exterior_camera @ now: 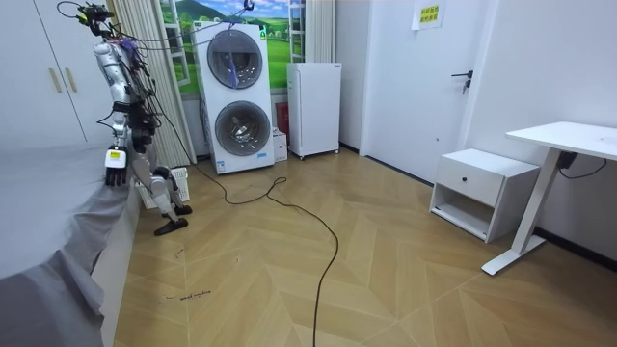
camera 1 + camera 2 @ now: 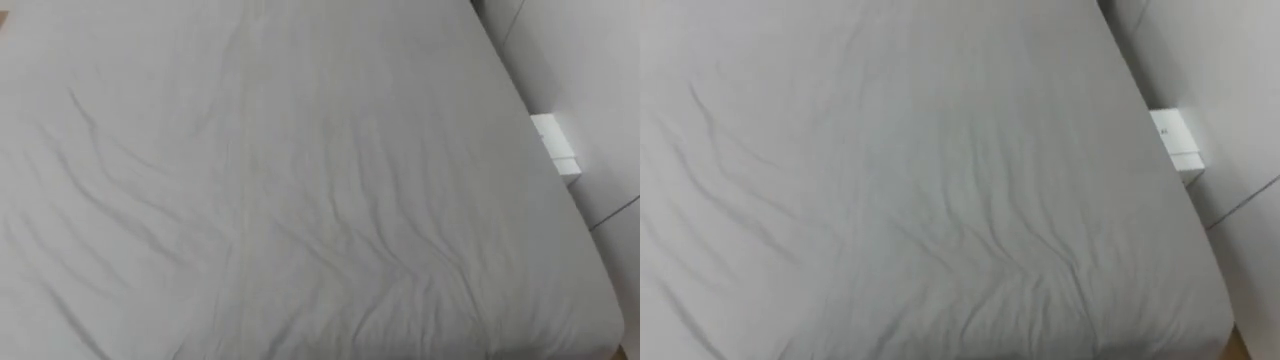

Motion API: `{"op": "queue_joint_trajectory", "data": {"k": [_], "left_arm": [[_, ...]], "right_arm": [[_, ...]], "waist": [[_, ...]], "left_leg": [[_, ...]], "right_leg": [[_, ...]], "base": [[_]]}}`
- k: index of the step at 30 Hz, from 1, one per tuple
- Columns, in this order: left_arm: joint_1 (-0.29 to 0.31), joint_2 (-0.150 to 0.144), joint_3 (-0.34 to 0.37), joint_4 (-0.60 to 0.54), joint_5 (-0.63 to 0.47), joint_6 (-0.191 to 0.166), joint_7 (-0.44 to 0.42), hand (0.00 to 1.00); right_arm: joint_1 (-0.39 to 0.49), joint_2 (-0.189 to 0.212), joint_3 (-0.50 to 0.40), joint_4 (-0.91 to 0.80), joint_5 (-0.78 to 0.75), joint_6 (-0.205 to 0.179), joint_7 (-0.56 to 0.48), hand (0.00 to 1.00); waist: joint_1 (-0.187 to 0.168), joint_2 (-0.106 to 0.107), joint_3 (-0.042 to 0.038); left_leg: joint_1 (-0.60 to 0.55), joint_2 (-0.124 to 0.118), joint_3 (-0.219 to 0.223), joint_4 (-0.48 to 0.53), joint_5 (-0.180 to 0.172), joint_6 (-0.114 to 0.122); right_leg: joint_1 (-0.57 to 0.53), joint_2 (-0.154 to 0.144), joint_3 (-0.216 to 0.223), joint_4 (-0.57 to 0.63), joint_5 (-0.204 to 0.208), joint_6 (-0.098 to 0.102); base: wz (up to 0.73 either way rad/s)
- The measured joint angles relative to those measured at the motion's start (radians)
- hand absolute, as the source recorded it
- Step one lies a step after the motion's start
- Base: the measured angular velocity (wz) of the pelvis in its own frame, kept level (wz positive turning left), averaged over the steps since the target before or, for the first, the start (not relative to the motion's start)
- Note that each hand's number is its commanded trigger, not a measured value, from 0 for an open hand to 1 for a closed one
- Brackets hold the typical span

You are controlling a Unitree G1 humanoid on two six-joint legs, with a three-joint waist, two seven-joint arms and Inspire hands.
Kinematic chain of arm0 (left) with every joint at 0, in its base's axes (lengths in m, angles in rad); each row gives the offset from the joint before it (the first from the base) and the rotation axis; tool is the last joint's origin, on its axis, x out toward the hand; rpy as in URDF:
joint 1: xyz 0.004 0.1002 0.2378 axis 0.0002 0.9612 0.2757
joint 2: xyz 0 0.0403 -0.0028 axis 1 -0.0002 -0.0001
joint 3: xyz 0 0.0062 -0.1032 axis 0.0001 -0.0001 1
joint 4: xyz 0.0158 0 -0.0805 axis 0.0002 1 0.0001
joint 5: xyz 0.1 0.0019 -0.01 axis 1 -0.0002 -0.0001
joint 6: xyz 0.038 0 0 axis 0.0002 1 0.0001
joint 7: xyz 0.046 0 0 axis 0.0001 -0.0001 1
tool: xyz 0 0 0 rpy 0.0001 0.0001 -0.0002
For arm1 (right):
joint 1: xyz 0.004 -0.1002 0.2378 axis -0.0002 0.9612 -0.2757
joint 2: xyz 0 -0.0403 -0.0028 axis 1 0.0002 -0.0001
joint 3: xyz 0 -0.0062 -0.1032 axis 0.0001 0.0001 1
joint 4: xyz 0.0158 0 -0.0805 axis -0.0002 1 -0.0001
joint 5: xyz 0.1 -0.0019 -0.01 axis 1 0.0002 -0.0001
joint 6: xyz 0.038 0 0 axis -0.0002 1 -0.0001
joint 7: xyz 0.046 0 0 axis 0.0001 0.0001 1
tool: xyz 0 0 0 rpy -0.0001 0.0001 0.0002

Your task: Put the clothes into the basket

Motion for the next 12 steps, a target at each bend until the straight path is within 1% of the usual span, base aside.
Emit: {"op": "queue_joint_trajectory", "data": {"k": [2, 3, 4, 5, 7, 10, 12], "left_arm": [[0.005, -0.017, 0.033, 0.002, 0.018, -0.005, 0.001, 0.00], [0.006, -0.019, 0.035, 0.003, 0.019, -0.008, 0.003, 0.00], [0.009, -0.022, 0.036, 0.003, 0.019, -0.012, 0.005, 0.00], [0.012, -0.023, 0.035, 0.002, 0.022, -0.019, 0.007, 0.00], [0.021, -0.024, 0.036, 0.002, 0.030, -0.028, 0.007, 0.00], [0.026, -0.026, 0.037, 0.001, 0.041, -0.029, 0.006, 0.00], [0.029, -0.029, 0.038, 0.001, 0.053, -0.029, 0.004, 0.00]], "right_arm": [[-0.001, 0.013, 0.023, 0.004, -0.032, 0.007, 0.044, 0.00], [-0.001, 0.015, 0.033, 0.008, -0.038, 0.007, 0.053, 0.00], [-0.003, 0.019, 0.049, 0.022, -0.055, 0.007, 0.070, 0.00], [-0.007, 0.022, 0.062, 0.032, -0.075, 0.009, 0.086, 0.00], [-0.007, 0.026, 0.074, 0.033, -0.111, 0.020, 0.103, 0.00], [-0.005, 0.031, 0.079, 0.036, -0.159, 0.042, 0.123, 0.00], [-0.005, 0.034, 0.079, 0.036, -0.177, 0.049, 0.132, 0.00]], "waist": [[0.006, 0.000, 0.0009], [0.006, -0.001, 0.0017], [0.008, -0.001, 0.0008], [0.010, -0.001, 0.0006], [0.017, 0.000, 0.0007], [0.029, 0.002, -0.0002], [0.033, 0.002, -0.0003]], "left_leg": [[0.015, -0.005, -0.013, 0.000, -0.001, 0.000], [0.020, -0.010, -0.017, -0.001, -0.001, -0.001], [0.028, -0.010, -0.021, -0.002, -0.002, -0.001], [0.030, -0.011, -0.034, -0.001, -0.003, 0.000], [0.029, -0.011, -0.040, 0.002, -0.003, 0.000], [0.029, -0.012, -0.051, 0.004, -0.003, 0.000], [0.029, -0.014, -0.062, 0.006, -0.003, 0.001]], "right_leg": [[0.024, -0.001, -0.010, -0.001, -0.001, 0.002], [0.029, -0.001, -0.012, -0.002, -0.002, 0.002], [0.033, -0.001, -0.013, -0.001, -0.003, 0.003], [0.037, -0.001, -0.013, -0.001, -0.004, 0.003], [0.044, -0.002, -0.012, -0.001, -0.004, 0.003], [0.045, -0.003, -0.013, -0.001, -0.004, 0.003], [0.048, -0.003, -0.015, -0.001, -0.004, 0.003]], "base": [[0.13], [0.11], [0.08], [0.05], [0.03], [0.01], [0.02]]}}
